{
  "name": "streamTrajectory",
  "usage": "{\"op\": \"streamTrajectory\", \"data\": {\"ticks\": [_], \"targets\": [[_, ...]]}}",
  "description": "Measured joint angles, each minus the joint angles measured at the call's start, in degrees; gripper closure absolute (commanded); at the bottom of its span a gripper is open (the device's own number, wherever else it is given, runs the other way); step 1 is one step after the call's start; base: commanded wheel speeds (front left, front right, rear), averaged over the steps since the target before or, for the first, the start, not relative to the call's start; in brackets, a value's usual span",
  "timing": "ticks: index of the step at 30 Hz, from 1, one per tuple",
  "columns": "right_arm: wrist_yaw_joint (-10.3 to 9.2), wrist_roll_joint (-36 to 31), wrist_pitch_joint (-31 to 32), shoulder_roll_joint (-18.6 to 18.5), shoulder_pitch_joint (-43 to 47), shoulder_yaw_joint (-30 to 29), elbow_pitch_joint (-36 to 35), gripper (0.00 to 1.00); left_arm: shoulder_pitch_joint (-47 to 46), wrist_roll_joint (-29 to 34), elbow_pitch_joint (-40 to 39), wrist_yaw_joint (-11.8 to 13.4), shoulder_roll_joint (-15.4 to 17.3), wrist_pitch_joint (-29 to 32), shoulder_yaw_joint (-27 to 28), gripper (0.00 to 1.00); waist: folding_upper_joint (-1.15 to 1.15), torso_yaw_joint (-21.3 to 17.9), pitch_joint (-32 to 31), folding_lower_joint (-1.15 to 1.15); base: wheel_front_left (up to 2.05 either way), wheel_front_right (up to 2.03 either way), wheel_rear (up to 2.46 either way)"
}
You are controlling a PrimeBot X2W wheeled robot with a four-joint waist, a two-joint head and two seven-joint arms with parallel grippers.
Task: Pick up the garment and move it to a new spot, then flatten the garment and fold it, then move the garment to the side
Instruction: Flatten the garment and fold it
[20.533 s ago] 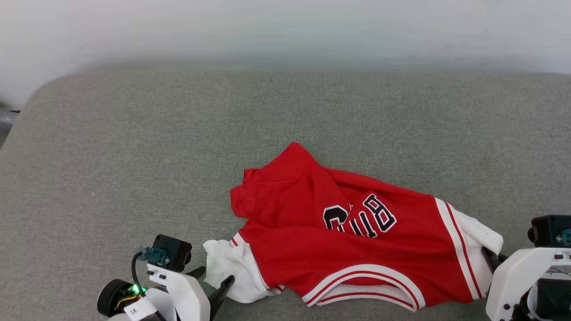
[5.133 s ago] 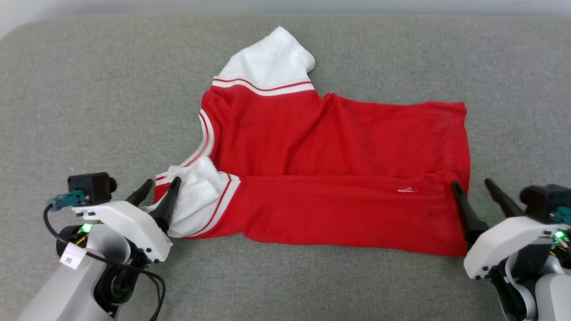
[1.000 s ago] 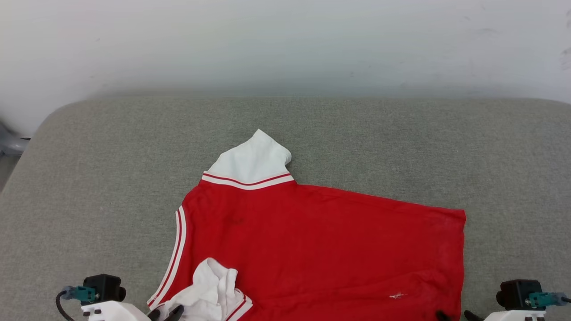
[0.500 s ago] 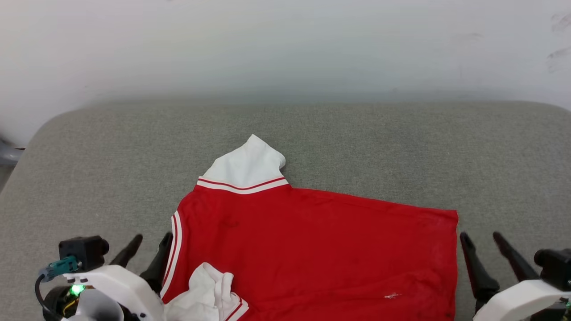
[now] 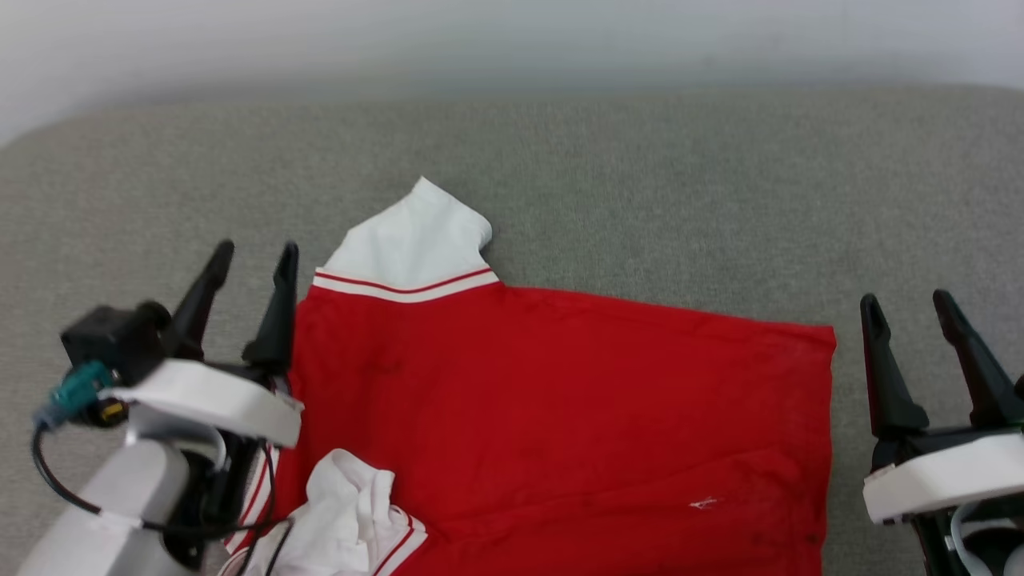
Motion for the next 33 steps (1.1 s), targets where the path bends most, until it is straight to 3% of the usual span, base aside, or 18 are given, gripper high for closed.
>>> {"op": "streamTrajectory", "data": {"ticks": [9, 13, 17, 27, 33], "targets": [[0.0, 0.26, -1.3, 0.36, -4.65, 1.24, 0.0, 0.0, -14.06, -0.37, 6.6, -6.43, 0.54, 2.36, 2.13, 0.0, 0.0, -3.0, 8.51, 0.01, 0.0, 0.0, 0.0], [0.0, 1.55, -2.71, 0.4, -5.37, 1.81, 1.62, 0.0, -20.34, -1.89, 9.78, -9.71, 1.79, 7.9, 1.54, 0.0, 0.0, -5.59, 10.56, 0.01, 0.0, 0.0, 0.0], [0.0, 2.97, -4.11, 0.4, -5.88, 2.1, 3.41, 0.0, -25.93, -5.43, 13.68, -12.54, 2.99, 17.8, 0.14, 0.0, 0.0, -7.86, 12.18, 0.01, 0.0, 0.0, 0.0], [0.0, 5.79, -6.94, 0.41, -6.44, 3.08, 7.37, 0.0, -34.36, -15.46, 21.49, -11.12, 6.08, 46.95, -2.41, 0.0, 0.0, -11.77, 15.55, 0.0, 0.0, 0.0, 0.0], [0.0, 7.48, -8.51, 0.41, -7.22, 4.14, 9.69, 0.0, -35.46, -17.72, 24.55, -9.72, 7.68, 57.48, -4.41, 0.0, 0.0, -13.41, 17.47, 0.0, 0.0, 0.0, 0.0]]}}
